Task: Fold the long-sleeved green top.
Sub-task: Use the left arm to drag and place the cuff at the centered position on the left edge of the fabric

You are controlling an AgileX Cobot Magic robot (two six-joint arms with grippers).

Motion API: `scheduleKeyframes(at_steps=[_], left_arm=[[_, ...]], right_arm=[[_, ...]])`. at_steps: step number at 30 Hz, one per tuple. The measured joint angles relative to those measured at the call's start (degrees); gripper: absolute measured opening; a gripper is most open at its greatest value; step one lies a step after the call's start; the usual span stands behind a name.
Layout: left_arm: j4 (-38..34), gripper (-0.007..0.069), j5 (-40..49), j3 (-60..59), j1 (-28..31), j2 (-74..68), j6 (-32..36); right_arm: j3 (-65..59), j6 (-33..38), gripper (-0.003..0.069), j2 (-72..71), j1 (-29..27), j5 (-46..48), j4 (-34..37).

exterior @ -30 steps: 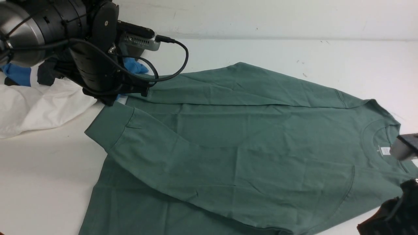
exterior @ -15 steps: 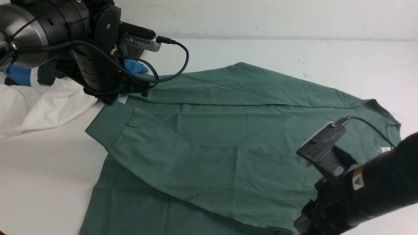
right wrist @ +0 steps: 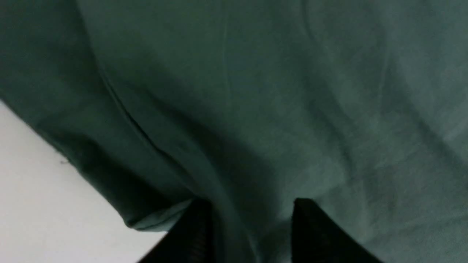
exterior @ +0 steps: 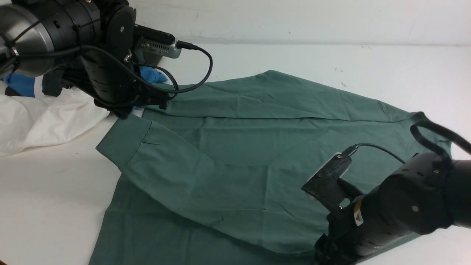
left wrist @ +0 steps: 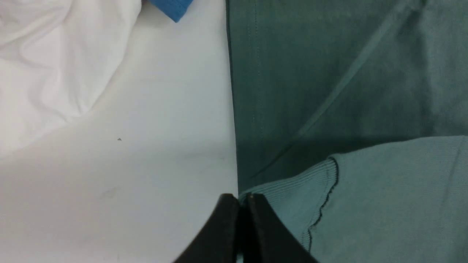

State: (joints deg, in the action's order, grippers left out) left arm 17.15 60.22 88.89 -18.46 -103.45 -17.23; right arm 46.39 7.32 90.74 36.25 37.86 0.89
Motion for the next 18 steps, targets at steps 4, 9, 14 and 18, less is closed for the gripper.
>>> scheduleKeyframes(at_steps=[4, 9, 14, 18], left_arm=[[-0.5, -0.0001, 0.0, 0.0, 0.0, 0.0, 0.0], [-0.8, -0.0001, 0.2, 0.0, 0.0, 0.0, 0.0], [-1.8, -0.0001, 0.2, 0.0, 0.0, -0.5, 0.0], [-2.2, -0.0001, 0.2, 0.1, 0.0, -2.7, 0.0]], right_arm=[[0.0, -3.2, 0.0062, -0.9, 0.1, 2.6, -1.6], [0.0, -6.8, 0.0011, -7.1, 0.1, 10.5, -2.0], [0.0, -8.3, 0.0011, -11.1, 0.1, 12.3, -0.5], [0.0, -8.7, 0.0011, -11.0, 0.1, 16.1, 0.4]])
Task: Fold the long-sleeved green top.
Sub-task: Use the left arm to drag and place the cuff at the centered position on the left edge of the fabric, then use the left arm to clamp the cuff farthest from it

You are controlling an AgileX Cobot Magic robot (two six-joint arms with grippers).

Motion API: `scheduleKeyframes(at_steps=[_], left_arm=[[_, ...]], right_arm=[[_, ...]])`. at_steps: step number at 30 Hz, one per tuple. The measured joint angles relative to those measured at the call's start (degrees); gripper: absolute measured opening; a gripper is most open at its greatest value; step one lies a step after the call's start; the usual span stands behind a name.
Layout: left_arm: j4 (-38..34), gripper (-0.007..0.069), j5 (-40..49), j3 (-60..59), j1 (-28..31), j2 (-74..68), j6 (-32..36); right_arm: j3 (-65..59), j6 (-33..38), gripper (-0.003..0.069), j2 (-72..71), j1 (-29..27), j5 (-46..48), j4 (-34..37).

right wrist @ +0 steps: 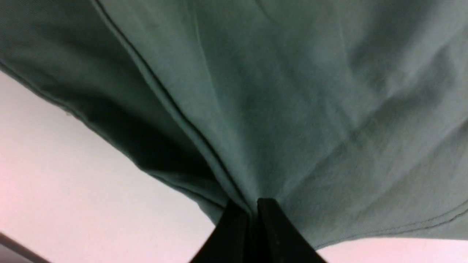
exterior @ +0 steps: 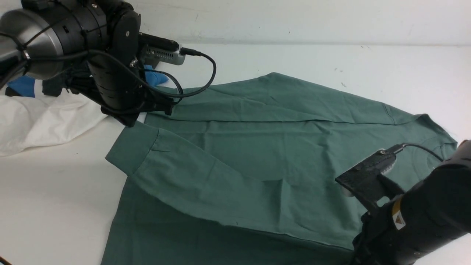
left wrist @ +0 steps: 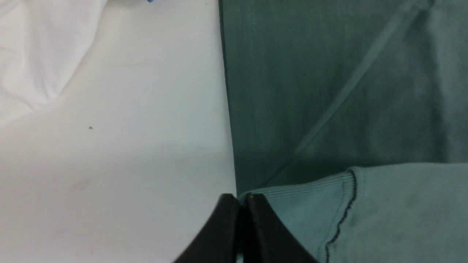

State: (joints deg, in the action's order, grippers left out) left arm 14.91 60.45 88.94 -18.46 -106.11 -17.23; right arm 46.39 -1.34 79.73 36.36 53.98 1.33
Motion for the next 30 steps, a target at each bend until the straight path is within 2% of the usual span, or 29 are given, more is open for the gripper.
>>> scheduleKeyframes(at_steps=[5, 10, 15, 19, 22, 24, 28, 30], left_arm=[[0.9, -0.0001, -1.3, 0.0, 0.6, -3.1, -0.1], [0.8, -0.0001, -4.1, 0.0, 1.2, -5.0, -0.5], [0.2, -0.0001, -5.0, 0.0, 1.2, -7.2, -0.5], [1.0, 0.0015, -5.0, 0.0, 1.2, -9.1, -0.6], [1.3, 0.0045, -5.6, 0.0, 1.2, -9.4, -0.6], [1.9, 0.0097, -7.2, 0.0, 1.2, -9.4, -0.6], [4.9, 0.0218, -8.3, 0.6, 1.2, -9.4, -1.6], [5.1, 0.0249, -7.8, 1.8, 1.2, -9.4, -2.8]], right_arm=[[0.0, -2.6, 0.0022, 0.6, 0.0, 2.2, 0.8], [0.0, -3.3, 0.0078, 0.6, 0.0, 2.7, 1.7], [0.0, -4.2, 0.0193, 0.6, 0.0, 4.2, 2.6], [0.0, -4.5, 0.0328, 0.6, 0.0, 5.3, 3.1], [0.0, -4.5, 0.0377, 0.6, 0.0, 5.3, 3.1], [0.0, -4.5, 0.0414, 0.6, 0.0, 5.2, 3.1], [0.0, -4.6, 0.0431, 0.6, 0.1, 3.9, 3.0], [0.0, -4.6, 0.0433, 0.6, 0.1, 3.3, 3.0]])
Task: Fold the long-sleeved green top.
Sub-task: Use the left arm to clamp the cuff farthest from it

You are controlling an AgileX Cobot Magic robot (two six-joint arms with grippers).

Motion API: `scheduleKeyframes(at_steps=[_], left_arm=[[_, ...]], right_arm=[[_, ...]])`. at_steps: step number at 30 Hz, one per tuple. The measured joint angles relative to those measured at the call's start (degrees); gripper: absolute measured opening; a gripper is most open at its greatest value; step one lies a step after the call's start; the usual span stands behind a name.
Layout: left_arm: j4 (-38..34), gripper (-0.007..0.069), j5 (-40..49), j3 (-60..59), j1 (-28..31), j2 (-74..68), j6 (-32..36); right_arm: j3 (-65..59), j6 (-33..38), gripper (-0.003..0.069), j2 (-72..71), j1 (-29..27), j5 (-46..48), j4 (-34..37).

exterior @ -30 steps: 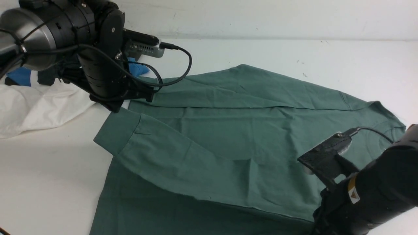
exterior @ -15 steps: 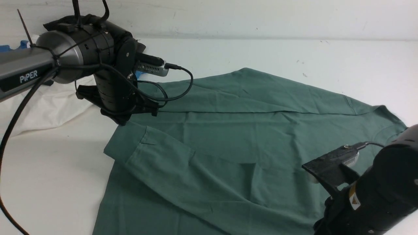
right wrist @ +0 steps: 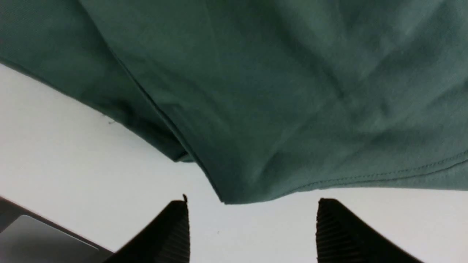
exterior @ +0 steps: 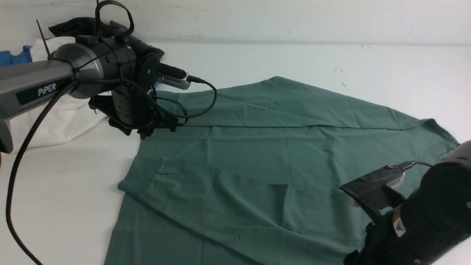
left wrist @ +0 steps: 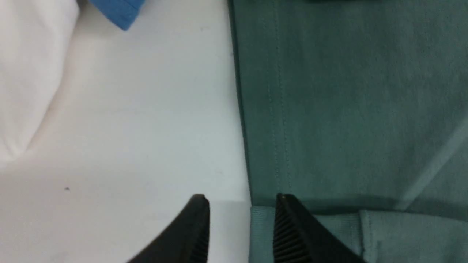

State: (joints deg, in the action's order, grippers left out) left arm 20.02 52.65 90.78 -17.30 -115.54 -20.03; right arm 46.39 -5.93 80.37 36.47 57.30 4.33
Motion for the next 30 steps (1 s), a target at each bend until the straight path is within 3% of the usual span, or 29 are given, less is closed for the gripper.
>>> scheduleKeyframes(at_steps=[3, 8, 15, 30], left_arm=[[-0.8, 0.0251, 0.1, 2.4, 0.4, -0.1, -0.4], [-10.0, 0.0229, 0.2, 14.5, 4.1, -4.5, 0.0], [-21.3, 0.0227, 1.6, 28.3, 9.1, -16.4, 7.0], [-21.5, 0.0272, -0.1, 32.2, 10.1, -25.0, 8.8]], right_arm=[[0.0, 0.0, 0.0433, 0.0, 0.1, -0.6, 0.0], [0.0, 0.0, 0.0433, 0.0, 0.1, -3.1, 0.1], [0.0, 0.1, 0.0433, 0.0, 0.1, -3.1, 1.3], [0.0, 0.1, 0.0433, 0.0, 0.1, -4.5, 1.5]])
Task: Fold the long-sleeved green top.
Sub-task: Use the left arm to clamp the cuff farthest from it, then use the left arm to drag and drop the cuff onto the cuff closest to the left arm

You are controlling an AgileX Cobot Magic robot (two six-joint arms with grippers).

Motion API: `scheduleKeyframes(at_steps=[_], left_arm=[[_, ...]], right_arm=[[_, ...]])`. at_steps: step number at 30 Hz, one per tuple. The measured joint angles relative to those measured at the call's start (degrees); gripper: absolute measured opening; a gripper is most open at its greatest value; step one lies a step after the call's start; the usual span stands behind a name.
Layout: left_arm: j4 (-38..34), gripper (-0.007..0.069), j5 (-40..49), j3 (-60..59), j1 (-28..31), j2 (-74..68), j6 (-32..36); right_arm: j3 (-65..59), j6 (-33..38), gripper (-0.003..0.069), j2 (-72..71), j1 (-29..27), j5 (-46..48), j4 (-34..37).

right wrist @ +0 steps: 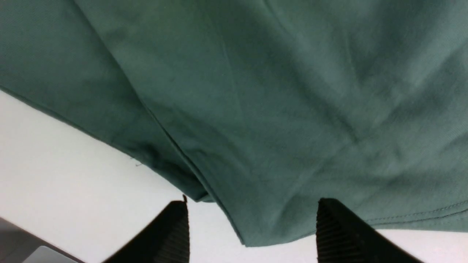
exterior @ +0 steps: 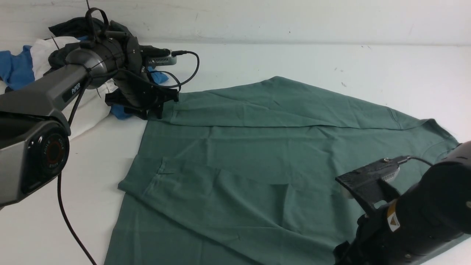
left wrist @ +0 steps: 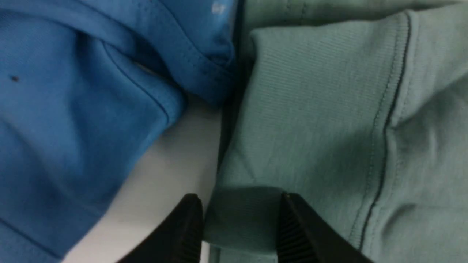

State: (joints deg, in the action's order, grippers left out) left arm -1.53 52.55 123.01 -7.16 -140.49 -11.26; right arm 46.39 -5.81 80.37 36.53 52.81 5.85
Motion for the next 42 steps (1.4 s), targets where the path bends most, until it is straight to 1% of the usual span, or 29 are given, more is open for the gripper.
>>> scheduleKeyframes(at_steps=[7, 8, 10, 11, 12, 13, 14, 15, 19, 24, 29, 30, 31, 34, 36, 37, 40, 42], left_arm=[[0.0, 0.0266, -1.7, 0.1, 0.0, -0.2, 0.1], [0.0, 0.025, -1.7, 0.1, 0.0, -0.3, 0.1], [-0.1, 0.018, -1.5, 0.1, 0.0, -0.3, 0.2], [-0.1, 0.0171, -1.5, 0.1, 0.0, -0.3, 0.2], [-0.1, 0.0137, -1.3, 0.2, 0.0, -0.3, 0.2], [-0.2, 0.0074, -1.1, 0.3, 0.0, -0.3, 0.2], [-0.2, 0.0041, -0.9, 0.5, 0.0, -0.3, 0.3], [-0.2, 0.0031, -0.5, 0.6, 0.0, -0.3, 0.5], [-0.2, 0.0027, 1.1, 1.6, 0.0, -0.2, 1.5], [-0.2, 0.0027, 5.3, 5.0, 0.0, -0.1, 3.7], [-0.2, 0.0027, 12.6, 10.4, 0.0, -0.1, 5.2], [-0.2, 0.0027, 15.3, 11.8, 0.0, -0.1, 5.5], [-0.2, 0.0027, 15.6, 12.0, 0.0, -0.1, 5.4], [-0.5, 0.0027, 17.7, 14.6, 0.0, 0.4, 7.1], [-1.8, 0.0027, 18.3, 15.2, 0.0, 2.7, 7.8], [-1.9, 0.0027, 18.3, 15.3, 0.0, 2.7, 7.8], [-4.3, 0.0027, 18.4, 14.0, -0.4, 7.7, 8.6], [-4.6, 0.0027, 18.4, 10.4, -0.8, 11.4, 9.0]], right_arm=[[0.0, 0.1, 0.0433, 0.0, 0.0, -0.7, 0.4], [0.0, 0.1, 0.0433, 0.0, 0.0, -0.9, 0.6], [0.0, 0.3, 0.0433, 0.0, 0.0, -1.0, 1.0], [0.0, 0.3, 0.0433, 0.0, 0.0, -1.0, 1.0], [0.0, 0.3, 0.0433, 0.0, 0.0, -1.1, 1.1], [0.0, 0.3, 0.0433, 0.0, 0.0, -1.2, 1.3], [0.0, 0.3, 0.0433, 0.0, 0.0, -1.3, 1.3], [0.0, 0.3, 0.0433, 0.0, 0.0, -1.4, 1.3], [0.0, 0.4, 0.0433, 0.0, 0.0, -2.1, 1.5], [0.0, 0.4, 0.0433, 0.0, 0.0, -2.4, 2.5], [0.0, 0.4, 0.0433, 0.0, 0.0, -2.4, 2.5], [0.0, 0.6, 0.0433, 0.0, 0.0, -2.3, 2.5], [0.0, 0.6, 0.0432, 0.0, 0.0, -2.3, 2.5], [0.0, 2.8, 0.0401, 0.0, 0.0, -0.2, 1.1], [0.4, 3.8, 0.0328, -0.2, 0.0, 3.0, -2.2], [0.6, 3.8, 0.0311, -0.3, 0.0, 3.5, -2.5], [3.1, 2.2, 0.0128, -2.0, -0.5, 6.8, -8.5], [4.3, 1.3, 0.0052, -3.2, -1.6, 7.3, -10.7]])
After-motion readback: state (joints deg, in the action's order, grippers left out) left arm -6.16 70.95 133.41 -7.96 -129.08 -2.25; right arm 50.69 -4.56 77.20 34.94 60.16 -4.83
